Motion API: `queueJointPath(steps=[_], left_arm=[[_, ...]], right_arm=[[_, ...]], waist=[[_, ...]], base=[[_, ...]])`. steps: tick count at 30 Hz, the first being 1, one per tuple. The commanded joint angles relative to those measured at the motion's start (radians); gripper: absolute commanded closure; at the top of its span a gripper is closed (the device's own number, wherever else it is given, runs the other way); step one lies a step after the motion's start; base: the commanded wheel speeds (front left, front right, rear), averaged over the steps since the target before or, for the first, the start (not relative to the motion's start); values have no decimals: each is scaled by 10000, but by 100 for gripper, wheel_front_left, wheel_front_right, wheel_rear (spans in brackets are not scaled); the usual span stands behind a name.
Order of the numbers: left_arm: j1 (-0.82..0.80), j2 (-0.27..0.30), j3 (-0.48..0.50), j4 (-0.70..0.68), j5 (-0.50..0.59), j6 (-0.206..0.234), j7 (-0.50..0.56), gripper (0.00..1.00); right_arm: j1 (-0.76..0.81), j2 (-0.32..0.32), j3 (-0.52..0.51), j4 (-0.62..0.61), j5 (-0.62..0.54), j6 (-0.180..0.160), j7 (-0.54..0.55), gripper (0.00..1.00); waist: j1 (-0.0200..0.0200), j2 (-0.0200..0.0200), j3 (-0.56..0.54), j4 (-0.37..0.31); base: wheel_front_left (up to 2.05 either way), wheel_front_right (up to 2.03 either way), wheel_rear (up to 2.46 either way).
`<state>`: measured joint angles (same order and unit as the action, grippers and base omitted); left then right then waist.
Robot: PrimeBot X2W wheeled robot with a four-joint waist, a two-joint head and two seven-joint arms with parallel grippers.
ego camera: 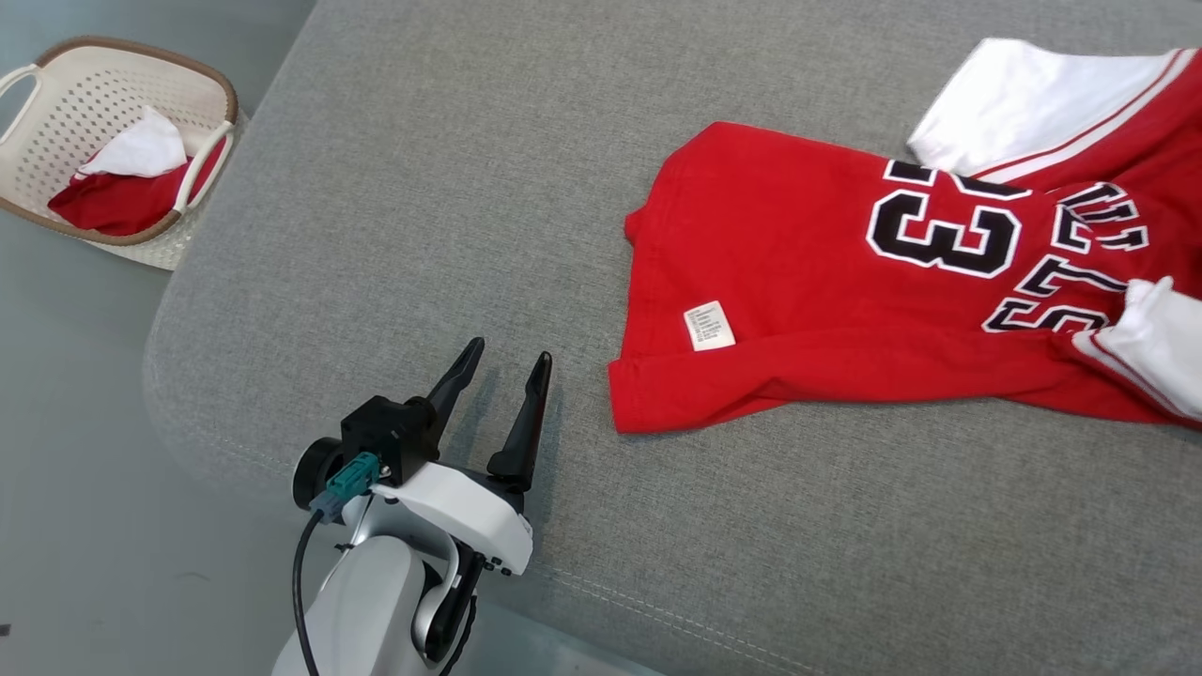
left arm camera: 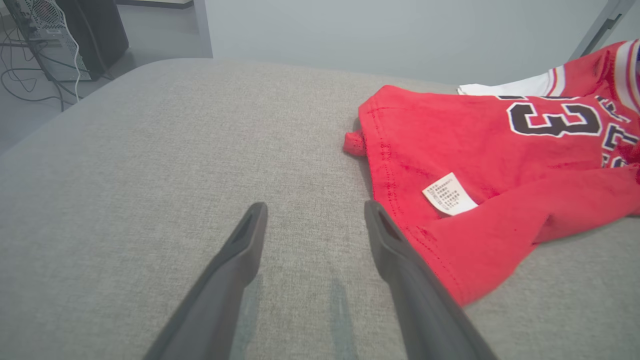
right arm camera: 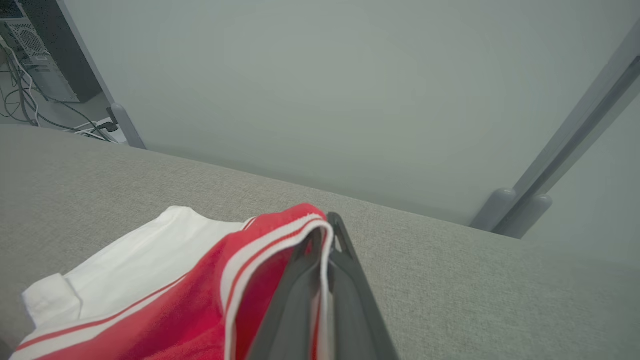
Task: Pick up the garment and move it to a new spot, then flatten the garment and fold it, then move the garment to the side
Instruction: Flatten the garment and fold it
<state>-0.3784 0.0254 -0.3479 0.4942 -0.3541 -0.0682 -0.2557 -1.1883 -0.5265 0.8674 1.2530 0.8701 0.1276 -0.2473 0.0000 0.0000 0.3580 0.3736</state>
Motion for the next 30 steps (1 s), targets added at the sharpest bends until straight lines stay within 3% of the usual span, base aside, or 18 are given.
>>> queueJointPath(steps=[1,11,12,13,14,21,30], left_arm=[[-242,248,223,-241,-66,67,-61,0],[-153,248,-73,-248,-215,181,-61,0],[-146,248,-74,-233,-210,188,-61,0],[-137,248,-73,-215,-197,182,-61,0],[-136,248,-65,-200,-169,178,-61,0],[-119,248,-29,-12,-2,73,-61,0],[16,248,-13,681,128,-168,-61,0]], right_arm=[[-50,-232,-54,75,-230,31,-143,100],[221,-984,-1743,372,-1308,31,-144,100],[383,-929,-1957,373,-1330,31,-144,87],[579,-826,-2163,374,-1299,31,-70,4],[729,-748,-2321,374,-1308,31,38,0],[1545,-138,-2972,376,-1540,31,398,0],[2560,487,-3243,95,-1438,31,-24,0]], waist=[[0,0,45,166],[0,0,-93,352],[0,0,-148,300],[0,0,-197,241],[0,0,-233,173],[0,0,-701,-459],[0,0,-1334,-1449]], base=[[0,0,0],[0,0,0],[0,0,0],[0,0,0],[0,0,0],[0,0,0],[0,0,0]])
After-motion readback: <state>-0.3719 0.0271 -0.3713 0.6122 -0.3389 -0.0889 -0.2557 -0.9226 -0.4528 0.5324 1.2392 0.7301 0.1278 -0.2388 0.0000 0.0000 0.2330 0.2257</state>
